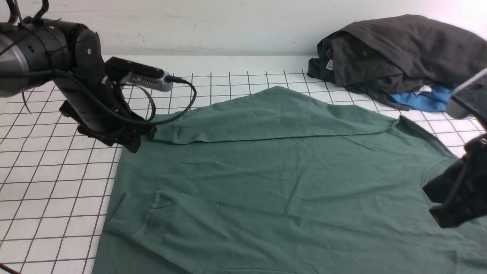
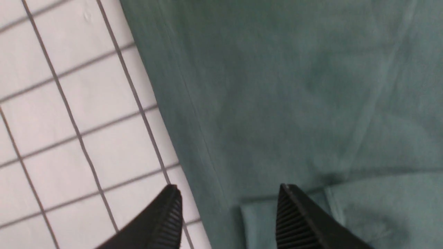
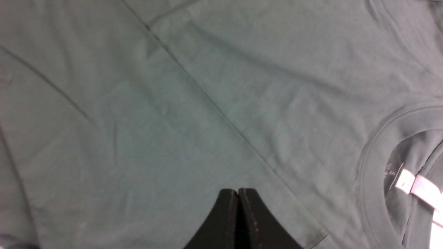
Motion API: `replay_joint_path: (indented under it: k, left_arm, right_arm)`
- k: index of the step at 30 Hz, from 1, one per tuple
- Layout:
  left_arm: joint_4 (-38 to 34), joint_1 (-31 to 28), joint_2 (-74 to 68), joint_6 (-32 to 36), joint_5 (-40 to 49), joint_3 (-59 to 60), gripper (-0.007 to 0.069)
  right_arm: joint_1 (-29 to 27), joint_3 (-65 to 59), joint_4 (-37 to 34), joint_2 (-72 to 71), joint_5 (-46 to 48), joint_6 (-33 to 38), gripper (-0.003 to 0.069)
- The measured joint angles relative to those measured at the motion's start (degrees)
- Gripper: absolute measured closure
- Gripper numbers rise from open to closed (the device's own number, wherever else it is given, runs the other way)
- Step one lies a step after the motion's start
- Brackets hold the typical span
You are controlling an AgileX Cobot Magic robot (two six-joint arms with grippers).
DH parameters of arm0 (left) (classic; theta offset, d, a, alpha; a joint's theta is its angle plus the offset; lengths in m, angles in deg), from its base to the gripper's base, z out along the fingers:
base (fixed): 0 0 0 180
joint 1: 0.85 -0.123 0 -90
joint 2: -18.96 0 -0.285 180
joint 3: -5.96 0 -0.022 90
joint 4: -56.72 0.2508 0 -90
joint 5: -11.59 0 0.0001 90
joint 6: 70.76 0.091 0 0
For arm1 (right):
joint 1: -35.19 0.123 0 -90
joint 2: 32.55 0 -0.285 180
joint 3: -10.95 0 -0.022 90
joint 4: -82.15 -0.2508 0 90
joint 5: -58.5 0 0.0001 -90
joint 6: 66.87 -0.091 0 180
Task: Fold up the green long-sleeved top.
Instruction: Use the left arm to clamp the cuff farthest from it
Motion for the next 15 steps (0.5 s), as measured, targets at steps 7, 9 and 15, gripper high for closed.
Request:
replay_joint_path:
  k: [7, 9, 15]
  left_arm:
    - [-4.7, -1.9, -12.1, 1.4, 1.5, -15.5, 0.0261]
    - [-5.7, -2.4, -16.4, 1.5, 1.9, -19.2, 0.0261]
    - [-8.2, -3.2, -24.3, 1.5, 3.1, -26.1, 0.0261]
  right_arm:
    - [0.0, 7.0, 0.6, 12.3, -1.1, -0.3, 0.0666]
    - [0.0, 8.4, 0.6, 15.0, -1.3, -0.3, 0.0666]
    - [0.0, 9.2, 0.6, 17.9, -1.7, -0.3, 0.0666]
